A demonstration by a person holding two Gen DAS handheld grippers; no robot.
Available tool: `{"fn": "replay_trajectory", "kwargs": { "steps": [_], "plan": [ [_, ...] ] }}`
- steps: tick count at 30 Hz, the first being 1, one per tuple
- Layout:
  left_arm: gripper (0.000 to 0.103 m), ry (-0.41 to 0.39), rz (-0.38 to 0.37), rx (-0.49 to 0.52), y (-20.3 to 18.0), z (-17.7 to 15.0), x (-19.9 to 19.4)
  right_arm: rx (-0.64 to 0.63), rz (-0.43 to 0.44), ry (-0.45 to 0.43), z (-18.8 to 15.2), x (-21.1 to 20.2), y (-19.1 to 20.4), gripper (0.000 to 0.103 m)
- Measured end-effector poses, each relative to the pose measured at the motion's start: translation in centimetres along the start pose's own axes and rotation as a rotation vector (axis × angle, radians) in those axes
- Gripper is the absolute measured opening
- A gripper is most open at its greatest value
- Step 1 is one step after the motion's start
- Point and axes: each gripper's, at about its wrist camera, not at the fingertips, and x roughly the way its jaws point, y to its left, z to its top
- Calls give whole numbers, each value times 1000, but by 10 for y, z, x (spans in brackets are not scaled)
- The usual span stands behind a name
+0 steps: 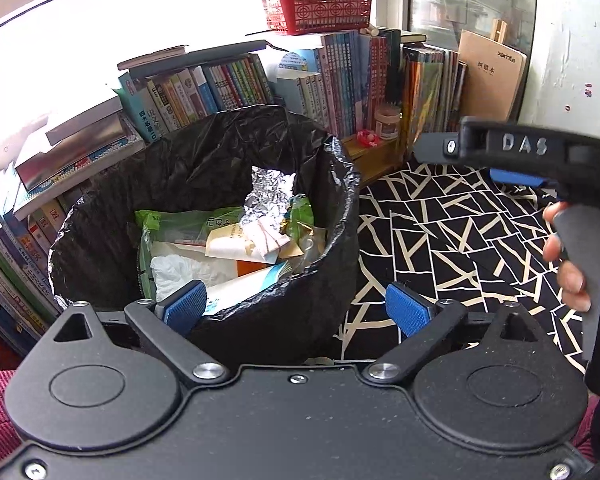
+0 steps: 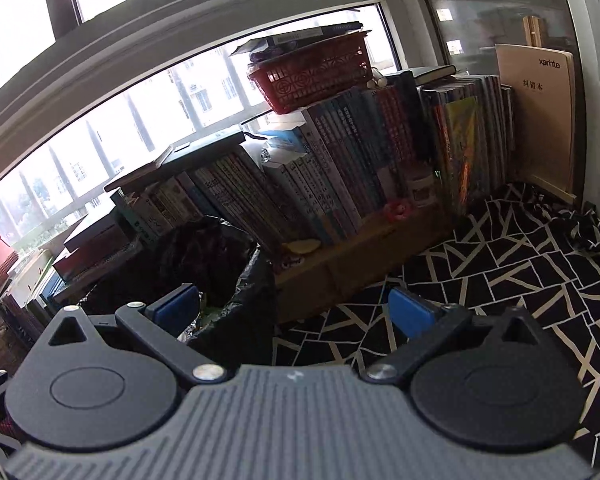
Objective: Collect trash
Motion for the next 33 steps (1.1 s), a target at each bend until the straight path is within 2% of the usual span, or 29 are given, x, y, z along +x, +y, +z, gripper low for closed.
{"fn": "replay_trajectory", "kwargs": {
  "steps": [5,9,13,24,33],
  "plan": [
    [98,26,-8,0,-3,6,-4,3,-58,36,-7,1,-3,103],
    [102,43,-11,-1,-4,10,-5,20,-50,63,-8,3,-8,103],
    [102,64,-18,-12,-5,12,-6,36,-41,133,-11,10,-11,103],
    [103,109,22,-38,-8,19,0,-47,-104,215,-18,24,-4,103],
    [103,111,45,-57,-12,23,5,-59,-153,199,-21,29,-10,103]
  ]
}}
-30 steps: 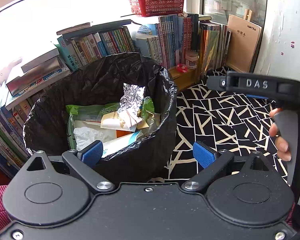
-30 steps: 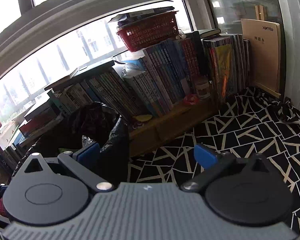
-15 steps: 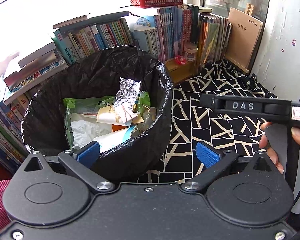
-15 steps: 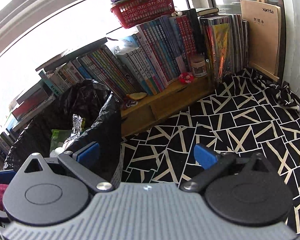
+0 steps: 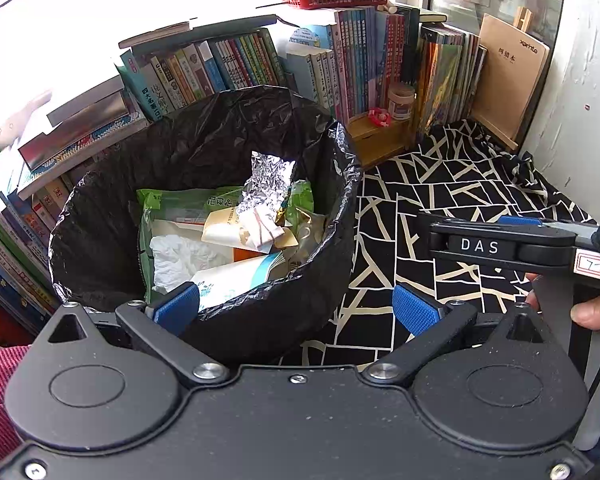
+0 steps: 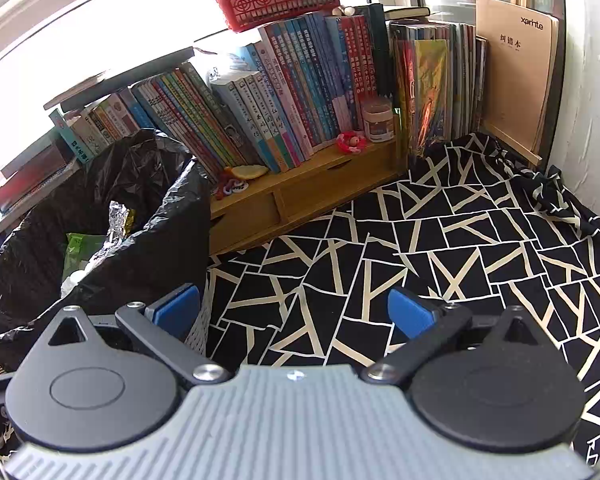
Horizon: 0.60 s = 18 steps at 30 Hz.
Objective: Collect trash
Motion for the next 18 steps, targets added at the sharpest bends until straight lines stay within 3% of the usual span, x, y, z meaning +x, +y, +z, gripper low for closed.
{"fn": "replay_trajectory", "kwargs": {
  "steps": [18],
  "plan": [
    [102,13,-4,-12,0,2,9,-45,24,9,-2,7,6,103]
  ]
}}
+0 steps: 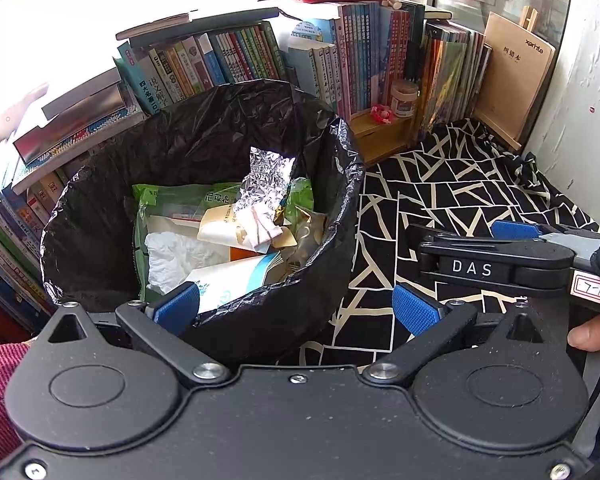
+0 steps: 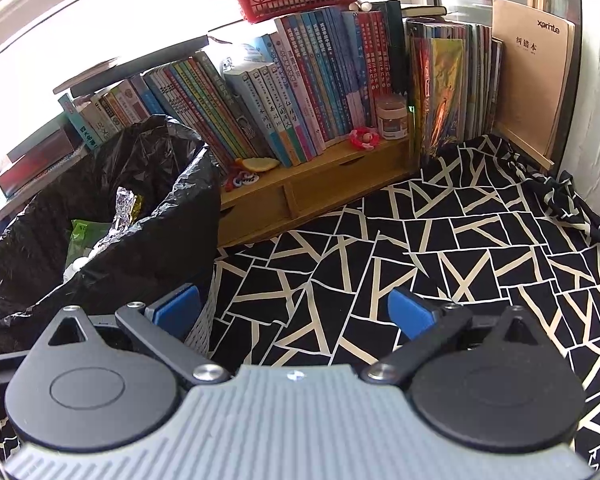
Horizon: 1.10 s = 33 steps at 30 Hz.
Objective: Collect trash
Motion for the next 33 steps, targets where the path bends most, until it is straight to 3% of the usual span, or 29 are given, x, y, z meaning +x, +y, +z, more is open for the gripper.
{"fn": "replay_trajectory", "kwargs": {
  "steps": [33],
  "plan": [
    [102,11,12,5,-2,0,6,-38,-5,2,-3,3,4,103]
  ]
}}
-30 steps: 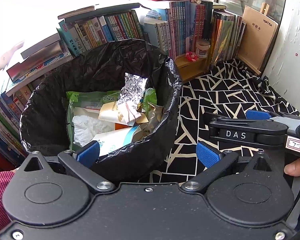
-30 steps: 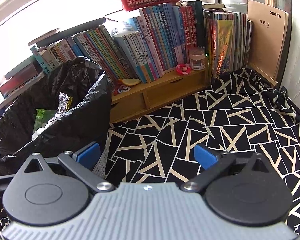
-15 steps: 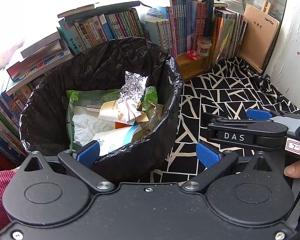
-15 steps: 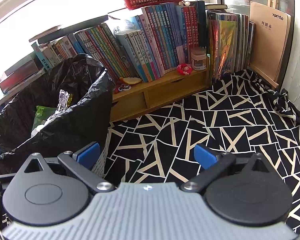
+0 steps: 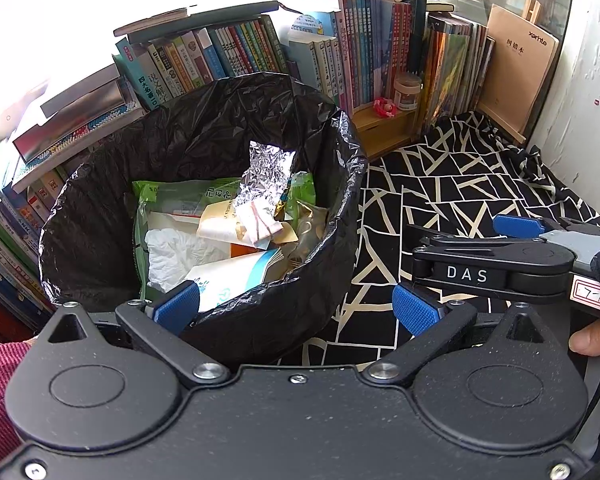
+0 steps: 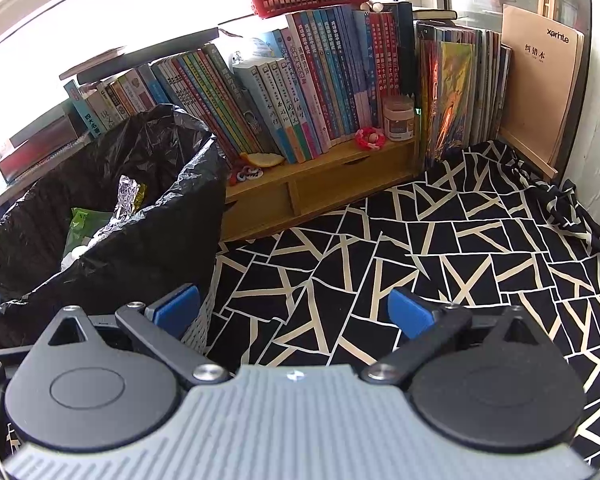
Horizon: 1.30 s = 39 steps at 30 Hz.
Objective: Collect trash
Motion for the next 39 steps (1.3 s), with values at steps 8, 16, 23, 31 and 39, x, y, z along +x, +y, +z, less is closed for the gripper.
{"fn": "replay_trajectory", "kwargs": {
  "steps": [8,16,23,31,39],
  "plan": [
    [102,0,3,4,-1,-1,1,-2,-1,-1,0,0,0,103],
    [102,0,3,4,-1,-1,1,-3,-1,-1,-1,-1,0,103],
    [102,0,4,6,-1,-1,1,-4,-2,-1,0,0,1,103],
    [102,0,6,10,-1,-2,1,-4,-4,-1,-1,-1,-1,103],
    [102,0,8,14,-1,-2,3,-6,-7,-2,-1,-1,-1,103]
  ]
}}
